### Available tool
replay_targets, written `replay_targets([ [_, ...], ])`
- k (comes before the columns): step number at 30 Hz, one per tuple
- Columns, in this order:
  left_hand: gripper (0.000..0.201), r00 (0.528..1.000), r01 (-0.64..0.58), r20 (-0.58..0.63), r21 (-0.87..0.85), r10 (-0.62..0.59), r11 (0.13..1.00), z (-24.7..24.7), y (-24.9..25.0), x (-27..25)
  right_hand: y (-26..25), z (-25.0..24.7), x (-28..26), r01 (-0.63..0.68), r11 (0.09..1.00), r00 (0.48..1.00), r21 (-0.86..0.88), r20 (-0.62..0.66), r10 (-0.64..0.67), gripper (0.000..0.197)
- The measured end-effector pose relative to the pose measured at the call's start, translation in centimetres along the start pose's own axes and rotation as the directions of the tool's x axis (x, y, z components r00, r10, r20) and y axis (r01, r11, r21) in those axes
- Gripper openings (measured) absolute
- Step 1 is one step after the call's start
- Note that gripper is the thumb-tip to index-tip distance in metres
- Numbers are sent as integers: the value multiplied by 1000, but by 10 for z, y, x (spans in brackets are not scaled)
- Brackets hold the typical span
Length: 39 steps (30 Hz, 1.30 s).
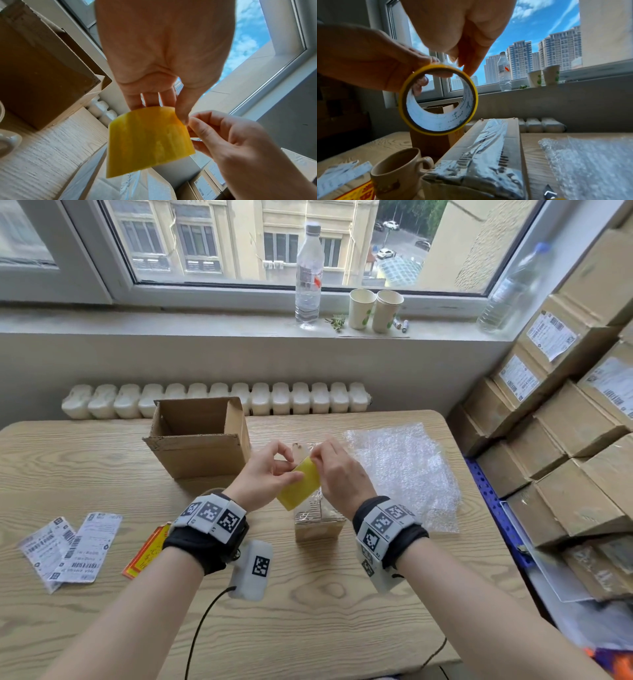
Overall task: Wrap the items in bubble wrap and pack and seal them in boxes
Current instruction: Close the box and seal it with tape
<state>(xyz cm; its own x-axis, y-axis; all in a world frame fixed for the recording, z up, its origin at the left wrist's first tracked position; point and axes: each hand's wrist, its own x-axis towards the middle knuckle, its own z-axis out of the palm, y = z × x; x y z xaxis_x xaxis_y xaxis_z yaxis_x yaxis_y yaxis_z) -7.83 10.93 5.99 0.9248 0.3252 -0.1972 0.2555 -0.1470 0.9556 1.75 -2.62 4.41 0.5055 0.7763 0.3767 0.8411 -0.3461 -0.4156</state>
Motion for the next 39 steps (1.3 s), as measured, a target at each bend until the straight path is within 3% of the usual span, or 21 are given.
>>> replay_targets([
  [8,22,1000,14,-17,28,-13,1000,-1,-1,6,4,-8,9,-316,880,947,354,172,272,8],
  [16,24,999,-5,52,72,2,997,3,3,15,15,-14,20,-382,854,924,354,158,348,3],
  [20,41,996,5,89,134,-18,991,5,0,19,28,-16,26,-479,738,878,475,237,417,11],
  [24,24,999,27,40,118,-32,993,7,-1,28,37,-15,29,-581,540,799,609,300,521,29],
  [26,14,992,9,122,159,-29,987,4,-1,30,43,-15,29,-600,428,761,676,316,567,34],
  [28,20,983,-10,181,146,-17,989,1,-3,32,46,-14,28,-601,361,746,714,337,574,24],
  [30,23,984,-24,179,151,-3,988,0,-4,32,46,-13,27,-585,328,751,742,342,565,11],
  [32,22,986,-20,166,151,-5,988,0,-6,35,46,-12,29,-567,301,757,767,342,557,10],
  [35,7,995,8,96,179,-26,984,-3,-6,38,47,-12,32,-578,287,751,764,360,554,10],
  [39,40,997,66,21,283,-75,957,-15,-13,49,52,-11,34,-594,285,738,753,369,565,13],
])
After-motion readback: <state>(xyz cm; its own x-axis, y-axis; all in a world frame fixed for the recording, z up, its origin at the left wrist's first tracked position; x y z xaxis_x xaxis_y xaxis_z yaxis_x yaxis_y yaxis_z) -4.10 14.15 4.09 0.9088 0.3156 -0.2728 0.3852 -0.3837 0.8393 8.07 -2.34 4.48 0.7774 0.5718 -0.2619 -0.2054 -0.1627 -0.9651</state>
